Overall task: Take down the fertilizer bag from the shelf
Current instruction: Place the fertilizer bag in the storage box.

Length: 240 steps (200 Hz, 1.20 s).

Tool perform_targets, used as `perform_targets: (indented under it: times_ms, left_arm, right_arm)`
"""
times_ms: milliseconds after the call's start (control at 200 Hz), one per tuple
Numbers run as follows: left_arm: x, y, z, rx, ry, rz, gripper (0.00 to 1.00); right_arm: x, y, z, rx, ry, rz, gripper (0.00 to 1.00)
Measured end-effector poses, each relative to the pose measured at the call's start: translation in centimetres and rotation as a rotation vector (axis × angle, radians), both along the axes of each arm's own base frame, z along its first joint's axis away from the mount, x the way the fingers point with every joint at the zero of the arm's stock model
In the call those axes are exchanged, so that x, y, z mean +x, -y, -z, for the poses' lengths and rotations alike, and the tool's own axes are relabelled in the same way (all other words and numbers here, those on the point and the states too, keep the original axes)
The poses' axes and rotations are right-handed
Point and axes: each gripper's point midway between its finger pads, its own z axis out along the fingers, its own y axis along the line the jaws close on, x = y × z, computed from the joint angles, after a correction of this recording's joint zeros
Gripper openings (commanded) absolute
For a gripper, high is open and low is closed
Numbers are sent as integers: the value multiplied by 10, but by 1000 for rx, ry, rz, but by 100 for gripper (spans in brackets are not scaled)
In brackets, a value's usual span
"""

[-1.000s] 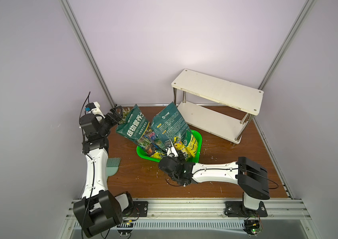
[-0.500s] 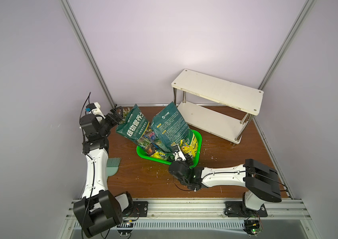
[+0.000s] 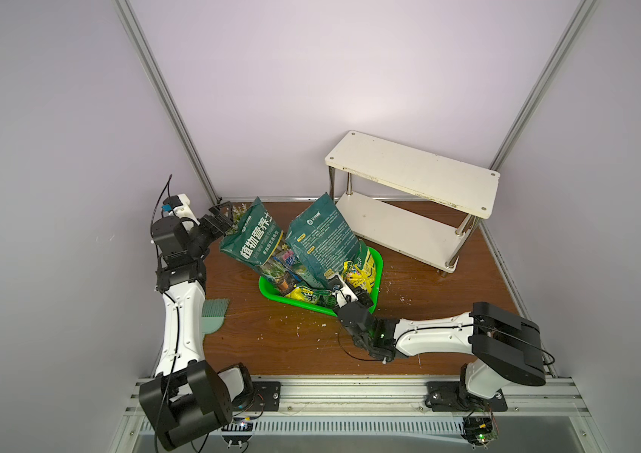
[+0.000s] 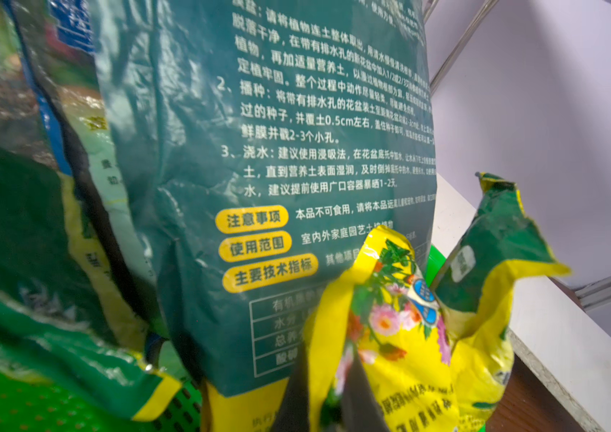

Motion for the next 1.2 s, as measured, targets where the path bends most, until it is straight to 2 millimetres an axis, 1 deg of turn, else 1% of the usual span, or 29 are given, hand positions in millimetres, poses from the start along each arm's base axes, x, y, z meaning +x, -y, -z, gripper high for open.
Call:
perform_targets:
  times_ms: [215, 310, 505, 626, 676, 716, 736, 766, 826, 866, 901, 936, 971, 1071, 1096, 1141, 1201]
  left_arm:
    - [0, -1, 0, 0, 0, -2, 94]
    - [0, -1, 0, 0, 0, -2, 94]
    - [-3, 0, 1, 0, 0, -1, 95]
    - [-4, 1, 3, -1, -1, 0, 96]
    - [-4, 1, 4, -2, -3, 0, 96]
    - [-5, 1, 4, -2, -4, 0, 96]
    - [-5, 1, 5, -3, -5, 0, 97]
    - [-6, 2, 6, -3, -6, 0, 97]
    - [-9, 3, 7, -3, -5, -1, 98]
    - [-12, 4, 8, -3, -2, -2, 98]
    - [-15, 5, 9, -5, 0, -5, 98]
    - [-18, 6, 11, -7, 2, -7, 99]
    - [-21, 7, 13, -9, 5, -10, 99]
    - [-31, 8, 23, -22, 3, -32, 99]
    - [-34, 8, 28, -29, 2, -40, 99]
    - [-39, 8, 36, -35, 2, -55, 99]
    - [-50, 7, 55, -49, 5, -92, 99]
  right_arm:
    - [-5, 9, 8, 74, 27, -29, 0]
    - [-8, 9, 9, 108, 19, -28, 0]
    - [-24, 8, 16, 166, -38, -42, 0]
    - [-33, 13, 17, 223, -91, -52, 0]
    - [-38, 16, 17, 250, -113, -67, 9]
    - [-43, 18, 16, 271, -126, -83, 20]
    - [-46, 18, 14, 281, -132, -92, 27]
    - [-49, 19, 12, 295, -139, -105, 42]
    - [-57, 23, 8, 300, -149, -126, 67]
    - [-62, 26, 6, 303, -157, -143, 79]
    - [-65, 29, 2, 312, -158, -153, 87]
    - [-67, 32, -4, 329, -154, -163, 91]
    - [-69, 35, -13, 347, -148, -170, 93]
    - [-72, 45, -45, 438, -123, -185, 96]
    - [-73, 49, -53, 463, -116, -185, 99]
    - [-73, 57, -68, 507, -100, -180, 99]
    - [-73, 73, -91, 574, -66, -161, 99]
